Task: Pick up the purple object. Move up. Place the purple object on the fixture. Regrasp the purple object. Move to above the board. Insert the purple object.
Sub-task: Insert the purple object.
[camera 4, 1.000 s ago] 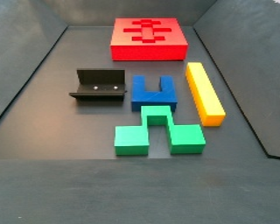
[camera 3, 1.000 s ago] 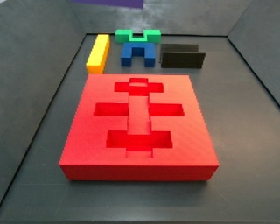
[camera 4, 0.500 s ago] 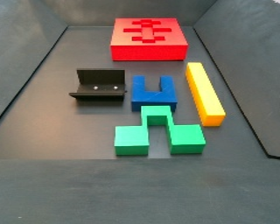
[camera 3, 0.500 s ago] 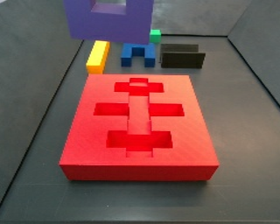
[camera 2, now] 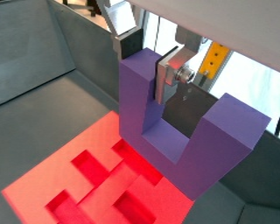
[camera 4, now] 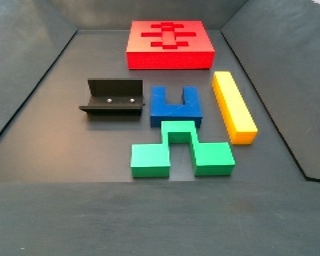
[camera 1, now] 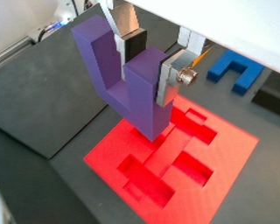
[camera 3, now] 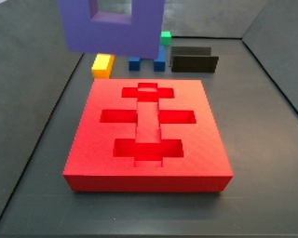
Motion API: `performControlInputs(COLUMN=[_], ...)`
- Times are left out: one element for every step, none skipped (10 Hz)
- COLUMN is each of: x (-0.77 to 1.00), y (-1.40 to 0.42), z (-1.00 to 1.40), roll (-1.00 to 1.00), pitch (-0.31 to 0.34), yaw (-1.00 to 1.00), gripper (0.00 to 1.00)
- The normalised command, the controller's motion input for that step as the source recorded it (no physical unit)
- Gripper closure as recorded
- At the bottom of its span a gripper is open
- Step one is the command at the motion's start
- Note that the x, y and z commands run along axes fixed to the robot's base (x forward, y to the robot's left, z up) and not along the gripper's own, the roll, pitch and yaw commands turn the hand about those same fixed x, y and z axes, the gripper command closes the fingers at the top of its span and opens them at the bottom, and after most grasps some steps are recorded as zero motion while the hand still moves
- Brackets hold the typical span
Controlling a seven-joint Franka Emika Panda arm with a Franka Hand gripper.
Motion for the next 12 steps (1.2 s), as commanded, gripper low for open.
performControlInputs(x=[0.33, 0.46, 0.18, -0.07, -0.05, -0.06, -0.03, 0.00, 0.05, 0.25, 0.34, 0.35], y=[0.00, -0.13, -0.08, -0.02, -0.22, -0.39, -0.41, -0.43, -0.45, -0.33, -0.18, 0.00], z=[-0.11, 0.12, 0.31, 0.42, 0.30, 0.22, 0.00, -0.12, -0.08, -0.08, -0.50, -0.73], roll=[-0.33, -0.05, -0.04, -0.16, 0.00, 0.20, 0.26, 0.39, 0.50, 0.50, 0.28, 0.09], pitch=[0.000, -0.080, -0.323, -0.500, -0.500, -0.487, -0.389, -0.260, -0.029, 0.123, 0.246, 0.221], yaw=[0.47, 0.38, 0.31, 0.23, 0.09, 0.00, -0.15, -0.11, -0.19, -0.19, -0.12, 0.04], gripper=[1.00, 1.00, 1.00, 1.00, 1.00, 1.00, 1.00, 1.00, 1.00, 1.00, 1.00, 1.00])
